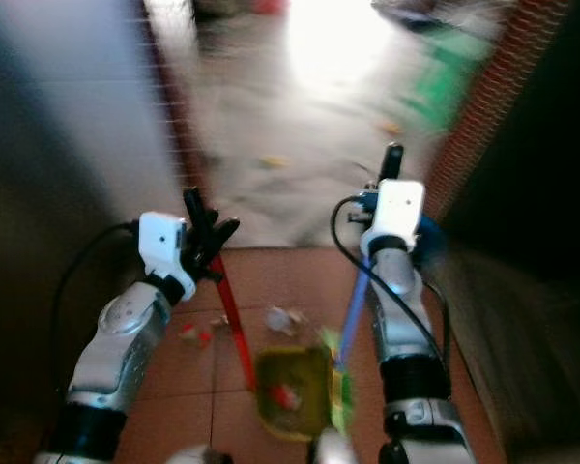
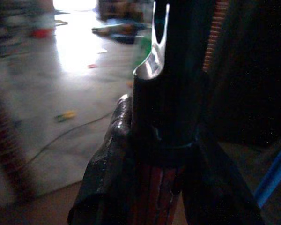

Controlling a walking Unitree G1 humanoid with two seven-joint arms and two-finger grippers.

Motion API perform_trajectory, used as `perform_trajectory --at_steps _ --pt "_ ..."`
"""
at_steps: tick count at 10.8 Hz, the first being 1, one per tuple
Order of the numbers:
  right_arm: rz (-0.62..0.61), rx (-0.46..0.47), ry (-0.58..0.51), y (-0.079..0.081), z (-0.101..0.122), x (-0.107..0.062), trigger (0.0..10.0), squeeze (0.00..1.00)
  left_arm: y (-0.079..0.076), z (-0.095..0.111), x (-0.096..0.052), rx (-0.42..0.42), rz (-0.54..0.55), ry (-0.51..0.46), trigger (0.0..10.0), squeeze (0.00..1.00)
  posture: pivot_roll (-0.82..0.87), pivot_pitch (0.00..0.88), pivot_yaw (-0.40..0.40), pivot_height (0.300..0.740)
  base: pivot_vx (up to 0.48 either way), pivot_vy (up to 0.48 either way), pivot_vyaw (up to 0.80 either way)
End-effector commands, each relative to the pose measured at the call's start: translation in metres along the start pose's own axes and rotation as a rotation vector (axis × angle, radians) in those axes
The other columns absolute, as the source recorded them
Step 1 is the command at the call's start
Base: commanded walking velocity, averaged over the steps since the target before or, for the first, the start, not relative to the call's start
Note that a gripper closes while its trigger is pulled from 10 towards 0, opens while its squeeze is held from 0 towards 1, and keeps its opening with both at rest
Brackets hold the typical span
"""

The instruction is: Sweep floor

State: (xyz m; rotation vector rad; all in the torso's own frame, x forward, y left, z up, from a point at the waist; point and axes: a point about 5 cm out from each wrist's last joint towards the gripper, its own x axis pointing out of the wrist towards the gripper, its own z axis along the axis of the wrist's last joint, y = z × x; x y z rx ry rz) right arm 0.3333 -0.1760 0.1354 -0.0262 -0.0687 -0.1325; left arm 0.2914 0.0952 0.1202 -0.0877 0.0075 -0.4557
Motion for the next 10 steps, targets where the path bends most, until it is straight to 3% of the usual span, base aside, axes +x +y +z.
perform_trajectory --at_steps 1,7,10 --pt "-0.016 -0.007 -0.041 -0.0026 0.012 0.0044 10.0 0.0 -0.0083 0.0137 0.0037 -0.034 -0.031 -0.076 10.0 0.0 -0.07 0.0 0.011 0.74 0.0 0.319 -0.44" --pt "-0.004 -0.042 -0.058 -0.0039 0.0141 0.0057 10.0 0.0 -0.0085 0.0192 0.0008 -0.017 0.005 -0.119 10.0 0.0 -0.06 0.0 0.002 0.74 0.0 0.053 -0.07" --pt "-0.006 -0.027 -0.049 -0.0063 0.0125 0.0053 10.0 0.0 -0.0013 0.0136 0.0 -0.021 0.05 -0.101 10.0 0.0 -0.06 0.0 0.001 0.74 0.0 0.0 0.0"
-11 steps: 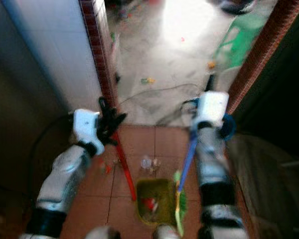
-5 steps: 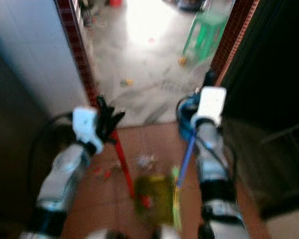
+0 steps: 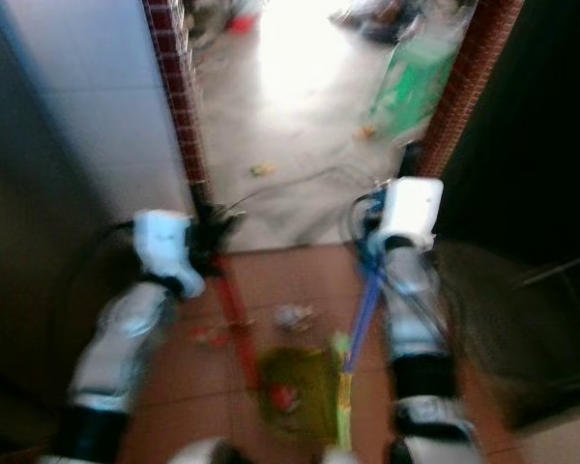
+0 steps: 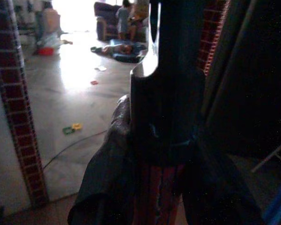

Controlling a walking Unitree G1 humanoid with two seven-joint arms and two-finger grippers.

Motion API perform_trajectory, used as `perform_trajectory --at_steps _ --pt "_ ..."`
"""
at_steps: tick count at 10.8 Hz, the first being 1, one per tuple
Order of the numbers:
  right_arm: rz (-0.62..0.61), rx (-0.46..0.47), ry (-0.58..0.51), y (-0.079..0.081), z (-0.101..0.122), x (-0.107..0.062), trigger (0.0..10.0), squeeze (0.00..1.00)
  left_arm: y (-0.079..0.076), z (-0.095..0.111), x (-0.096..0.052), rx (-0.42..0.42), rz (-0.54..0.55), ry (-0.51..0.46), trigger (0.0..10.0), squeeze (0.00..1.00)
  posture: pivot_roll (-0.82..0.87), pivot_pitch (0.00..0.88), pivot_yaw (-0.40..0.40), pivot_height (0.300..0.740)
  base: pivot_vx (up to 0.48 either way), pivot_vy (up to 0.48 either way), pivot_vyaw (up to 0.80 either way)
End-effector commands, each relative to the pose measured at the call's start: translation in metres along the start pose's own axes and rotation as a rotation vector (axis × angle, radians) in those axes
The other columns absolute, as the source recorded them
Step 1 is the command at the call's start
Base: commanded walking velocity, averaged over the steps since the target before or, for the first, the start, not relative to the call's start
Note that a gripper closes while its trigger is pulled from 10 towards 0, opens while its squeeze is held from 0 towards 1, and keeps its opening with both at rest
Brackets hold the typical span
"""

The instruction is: Sweep floor

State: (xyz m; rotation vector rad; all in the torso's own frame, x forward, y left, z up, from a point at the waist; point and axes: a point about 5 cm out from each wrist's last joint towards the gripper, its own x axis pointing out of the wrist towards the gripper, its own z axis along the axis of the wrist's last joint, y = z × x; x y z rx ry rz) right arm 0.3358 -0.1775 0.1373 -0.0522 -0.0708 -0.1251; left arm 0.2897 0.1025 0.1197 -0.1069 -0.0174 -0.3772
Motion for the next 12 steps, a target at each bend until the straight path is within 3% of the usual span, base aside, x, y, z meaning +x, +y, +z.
perform_trajectory --at_steps 1,4,9,11,12 --pt "-0.003 0.002 -0.04 -0.005 0.01 0.003 10.0 0.0 -0.006 0.012 0.004 0.023 -0.008 -0.073 10.0 0.0 -0.06 0.0 0.001 0.74 0.0 0.0 0.0" --pt "0.026 -0.076 -0.072 -0.006 0.013 0.0 10.0 0.0 -0.004 0.025 0.007 0.02 0.025 -0.135 10.0 0.0 -0.06 0.0 0.001 0.74 0.0 0.0 -0.21" --pt "0.062 -0.082 -0.092 0.0 0.013 -0.003 10.0 0.0 -0.006 0.029 0.01 -0.008 0.014 -0.15 10.0 0.0 -0.06 0.0 0.012 0.74 0.319 0.0 0.0" --pt "0.082 -0.163 -0.134 0.002 0.017 -0.004 10.0 0.0 -0.007 0.04 0.012 -0.019 0.027 -0.189 10.0 0.0 -0.06 0.0 0.017 0.74 0.396 0.0 0.0" --pt "0.039 -0.207 -0.113 -0.006 0.013 -0.003 10.0 0.0 -0.006 0.051 0.014 -0.03 0.04 -0.229 10.0 0.0 -0.06 0.0 0.017 0.74 0.401 0.0 0.0"
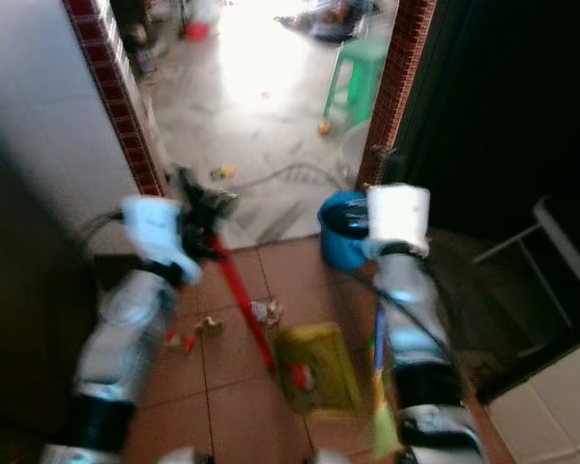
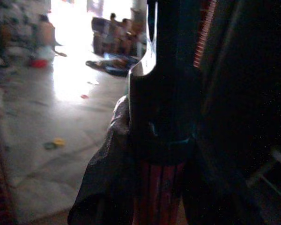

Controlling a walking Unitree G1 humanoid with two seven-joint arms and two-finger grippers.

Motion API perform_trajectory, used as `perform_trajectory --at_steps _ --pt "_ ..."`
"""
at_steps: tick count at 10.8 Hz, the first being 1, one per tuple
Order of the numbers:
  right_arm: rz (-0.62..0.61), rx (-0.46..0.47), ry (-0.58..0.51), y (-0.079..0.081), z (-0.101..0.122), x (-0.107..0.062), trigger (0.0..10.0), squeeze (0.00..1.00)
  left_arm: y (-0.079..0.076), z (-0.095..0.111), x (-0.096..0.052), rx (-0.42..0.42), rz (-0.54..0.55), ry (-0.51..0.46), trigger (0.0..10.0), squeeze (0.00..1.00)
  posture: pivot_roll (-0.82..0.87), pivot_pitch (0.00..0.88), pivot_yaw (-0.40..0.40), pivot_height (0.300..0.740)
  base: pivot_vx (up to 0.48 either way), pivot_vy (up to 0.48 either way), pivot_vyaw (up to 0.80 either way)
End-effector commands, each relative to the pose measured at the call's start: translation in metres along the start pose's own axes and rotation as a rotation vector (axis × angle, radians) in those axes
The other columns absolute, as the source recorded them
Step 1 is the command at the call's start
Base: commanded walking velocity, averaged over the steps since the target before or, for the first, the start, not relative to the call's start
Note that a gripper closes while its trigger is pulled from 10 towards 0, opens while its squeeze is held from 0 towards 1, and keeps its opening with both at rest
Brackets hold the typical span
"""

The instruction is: Sweep floor

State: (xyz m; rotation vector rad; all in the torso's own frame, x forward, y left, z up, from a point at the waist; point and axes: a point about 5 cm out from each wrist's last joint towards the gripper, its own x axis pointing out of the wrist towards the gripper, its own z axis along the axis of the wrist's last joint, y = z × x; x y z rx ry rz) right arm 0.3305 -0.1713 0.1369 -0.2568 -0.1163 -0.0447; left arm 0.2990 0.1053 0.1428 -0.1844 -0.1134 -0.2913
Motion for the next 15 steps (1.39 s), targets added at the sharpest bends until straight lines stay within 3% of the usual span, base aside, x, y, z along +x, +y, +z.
perform_trajectory --at_steps 1,4,10,15 --pt "-0.078 -0.037 -0.034 -0.02 0.006 0.002 10.0 0.0 -0.011 0.033 0.011 0.014 -0.036 -0.134 10.0 0.0 -0.06 0.0 0.018 0.74 0.405 0.0 0.0" --pt "-0.137 -0.165 0.086 -0.034 -0.018 0.0 10.0 0.0 -0.005 0.054 0.017 -0.023 0.005 -0.201 10.0 0.0 -0.06 0.0 0.016 0.74 0.44 0.0 0.0" --pt "-0.091 -0.193 0.144 -0.024 -0.038 -0.006 10.0 0.0 -0.003 0.117 0.031 -0.121 0.035 -0.389 10.0 0.0 -0.05 0.0 0.012 0.74 0.48 0.0 0.0" --pt "-0.088 -0.191 0.146 -0.024 -0.039 -0.005 10.0 0.0 -0.002 0.118 0.032 -0.117 0.039 -0.39 10.0 0.0 -0.05 0.0 0.012 0.74 0.48 0.0 0.0"
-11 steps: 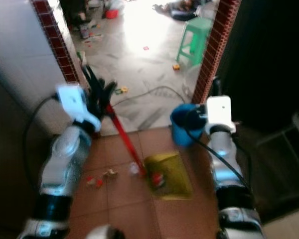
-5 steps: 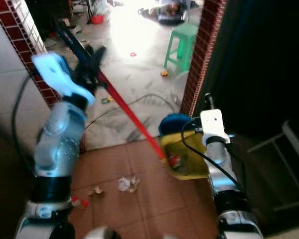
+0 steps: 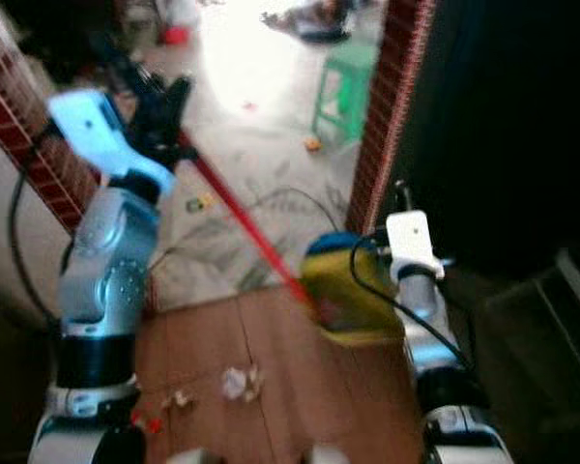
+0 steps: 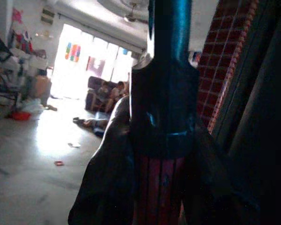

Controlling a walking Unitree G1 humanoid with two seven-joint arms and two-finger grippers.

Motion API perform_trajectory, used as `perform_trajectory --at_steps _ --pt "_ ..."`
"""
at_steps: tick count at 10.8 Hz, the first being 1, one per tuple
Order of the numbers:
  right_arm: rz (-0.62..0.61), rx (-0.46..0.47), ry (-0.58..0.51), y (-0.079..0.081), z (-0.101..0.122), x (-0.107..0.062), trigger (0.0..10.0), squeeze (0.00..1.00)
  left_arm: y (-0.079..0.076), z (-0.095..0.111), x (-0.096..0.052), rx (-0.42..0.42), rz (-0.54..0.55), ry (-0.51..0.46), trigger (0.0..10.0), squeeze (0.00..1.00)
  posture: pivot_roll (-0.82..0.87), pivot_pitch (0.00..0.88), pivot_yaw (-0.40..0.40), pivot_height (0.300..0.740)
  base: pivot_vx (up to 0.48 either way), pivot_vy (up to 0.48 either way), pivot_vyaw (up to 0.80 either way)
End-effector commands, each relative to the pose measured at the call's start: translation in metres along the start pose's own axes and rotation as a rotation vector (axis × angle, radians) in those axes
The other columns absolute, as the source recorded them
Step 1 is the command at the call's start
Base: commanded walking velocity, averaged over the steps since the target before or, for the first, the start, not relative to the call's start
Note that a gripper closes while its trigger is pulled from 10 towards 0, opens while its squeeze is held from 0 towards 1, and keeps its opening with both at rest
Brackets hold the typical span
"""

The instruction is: Sweep floor

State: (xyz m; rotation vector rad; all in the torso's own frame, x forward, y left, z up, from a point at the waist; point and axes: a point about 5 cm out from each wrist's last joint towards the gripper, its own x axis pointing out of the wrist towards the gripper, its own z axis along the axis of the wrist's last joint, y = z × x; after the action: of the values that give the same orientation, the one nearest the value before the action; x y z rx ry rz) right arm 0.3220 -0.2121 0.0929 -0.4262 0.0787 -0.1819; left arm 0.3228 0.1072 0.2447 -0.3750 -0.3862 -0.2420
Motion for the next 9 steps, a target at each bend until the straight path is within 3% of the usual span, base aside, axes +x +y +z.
perform_trajectory --at_steps 1,7,8,9 --pt "0.007 -0.007 -0.059 0.003 0.015 0.004 10.0 0.0 0.002 0.021 0.003 0.029 -0.001 -0.091 10.0 0.0 -0.05 0.0 0.012 0.74 0.48 0.0 0.0" --pt "0.007 -0.007 -0.059 0.003 0.015 0.004 10.0 0.0 0.002 0.021 0.003 0.029 -0.001 -0.091 10.0 0.0 -0.05 0.0 0.012 0.74 0.48 0.0 0.0" --pt "0.062 0.039 -0.082 0.017 0.021 0.003 10.0 0.0 -0.001 0.023 0.009 0.293 -0.009 -0.159 10.0 0.0 -0.05 0.0 0.017 0.74 0.0 0.0 0.0" --pt "0.064 0.041 -0.089 0.018 0.023 0.003 10.0 0.0 -0.002 0.021 0.009 0.34 -0.011 -0.168 10.0 0.0 -0.05 0.0 0.017 0.74 0.0 0.0 0.0"
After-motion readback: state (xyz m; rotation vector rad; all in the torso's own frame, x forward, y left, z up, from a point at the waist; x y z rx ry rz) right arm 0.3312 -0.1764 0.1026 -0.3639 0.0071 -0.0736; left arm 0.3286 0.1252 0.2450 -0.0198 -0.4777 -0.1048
